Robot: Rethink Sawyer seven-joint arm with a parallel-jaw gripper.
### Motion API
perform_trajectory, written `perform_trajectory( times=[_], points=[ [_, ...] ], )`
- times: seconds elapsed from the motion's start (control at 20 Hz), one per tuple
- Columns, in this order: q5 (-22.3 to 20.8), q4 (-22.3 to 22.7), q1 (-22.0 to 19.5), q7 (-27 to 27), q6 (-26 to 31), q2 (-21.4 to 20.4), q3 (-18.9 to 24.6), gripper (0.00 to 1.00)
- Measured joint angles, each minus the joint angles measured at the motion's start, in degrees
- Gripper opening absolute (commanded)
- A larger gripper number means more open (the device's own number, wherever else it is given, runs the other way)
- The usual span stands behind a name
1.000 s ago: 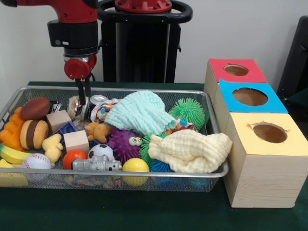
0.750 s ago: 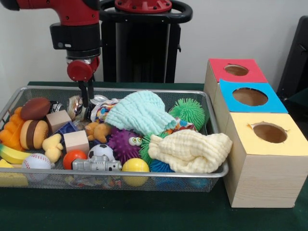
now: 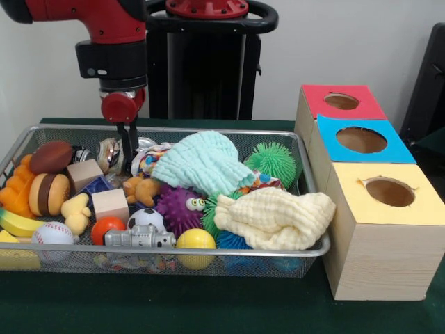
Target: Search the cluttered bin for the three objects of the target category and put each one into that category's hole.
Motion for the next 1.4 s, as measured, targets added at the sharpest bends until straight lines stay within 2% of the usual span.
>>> perform_trajectory(
  times=[0.5, 0.85, 1.4],
  points=[
    [-0.1, -1.6, -0.9, 0.0, 0.0, 0.5, 1.3, 1.0],
    [-0.5, -3.4, -0.7, 0.0, 0.0, 2.8, 1.6, 1.0],
    [-3.9, -4.3, 4.1, 0.0, -1.0, 4.6, 0.5, 1.0]
  ],
)
